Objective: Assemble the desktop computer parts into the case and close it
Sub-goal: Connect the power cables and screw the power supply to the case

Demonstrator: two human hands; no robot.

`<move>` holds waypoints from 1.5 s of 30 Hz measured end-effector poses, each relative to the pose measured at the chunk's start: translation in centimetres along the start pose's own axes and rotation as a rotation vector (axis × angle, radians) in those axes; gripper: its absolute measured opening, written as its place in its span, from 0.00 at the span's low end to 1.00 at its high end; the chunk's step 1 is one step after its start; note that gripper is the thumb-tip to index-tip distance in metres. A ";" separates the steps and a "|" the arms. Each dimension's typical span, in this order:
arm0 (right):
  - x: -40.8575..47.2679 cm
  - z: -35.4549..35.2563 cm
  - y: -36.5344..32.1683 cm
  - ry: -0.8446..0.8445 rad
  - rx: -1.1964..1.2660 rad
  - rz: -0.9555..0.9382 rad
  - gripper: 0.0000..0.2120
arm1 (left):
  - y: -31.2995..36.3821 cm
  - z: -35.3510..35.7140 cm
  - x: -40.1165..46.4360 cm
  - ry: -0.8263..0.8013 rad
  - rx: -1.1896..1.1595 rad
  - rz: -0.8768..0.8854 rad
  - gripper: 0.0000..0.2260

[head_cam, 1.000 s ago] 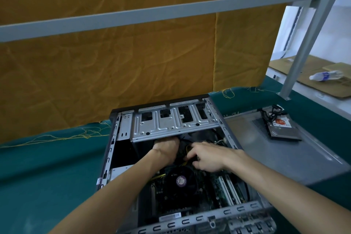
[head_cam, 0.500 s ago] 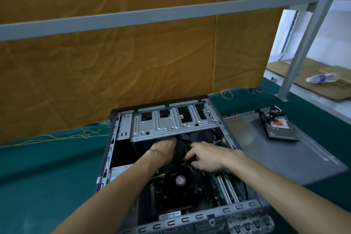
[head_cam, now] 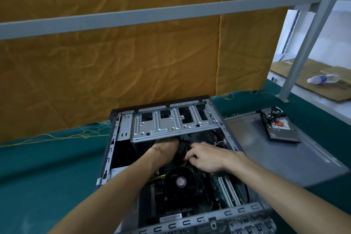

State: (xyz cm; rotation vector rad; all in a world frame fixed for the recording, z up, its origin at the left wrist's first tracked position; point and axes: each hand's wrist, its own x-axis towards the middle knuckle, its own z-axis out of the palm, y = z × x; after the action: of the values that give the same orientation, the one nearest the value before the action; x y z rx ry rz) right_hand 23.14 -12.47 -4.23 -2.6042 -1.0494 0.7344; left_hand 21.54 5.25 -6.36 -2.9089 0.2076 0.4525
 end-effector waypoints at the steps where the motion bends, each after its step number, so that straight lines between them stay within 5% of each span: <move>1: 0.0 0.0 -0.2 0.005 -0.011 -0.007 0.16 | -0.3 -0.2 -0.4 -0.002 -0.035 0.036 0.17; 8: 2.2 -0.7 -1.7 0.144 0.143 0.082 0.10 | -2.3 -1.3 -4.3 -0.035 -0.390 0.127 0.12; 13: 5.1 0.1 -3.3 0.144 0.137 0.259 0.07 | -4.8 -1.9 -8.0 0.399 -0.790 0.093 0.12; 17: 5.7 1.0 -3.1 0.175 0.050 0.302 0.12 | -6.8 -1.2 -8.5 0.732 -0.794 -0.021 0.11; 24: 5.9 1.8 -2.8 0.248 -0.083 0.298 0.16 | -6.9 0.8 -7.4 0.755 -0.554 -0.101 0.10; 45: 7.4 1.5 -3.4 0.169 -0.280 0.276 0.16 | -6.7 0.7 -7.6 0.726 -0.488 -0.140 0.12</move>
State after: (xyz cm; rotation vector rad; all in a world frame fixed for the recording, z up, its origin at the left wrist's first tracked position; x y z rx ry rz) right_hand 24.94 -4.78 -6.82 -3.0294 -0.8027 0.4339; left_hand 15.26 12.77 -3.54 -3.3933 -0.0205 -0.6892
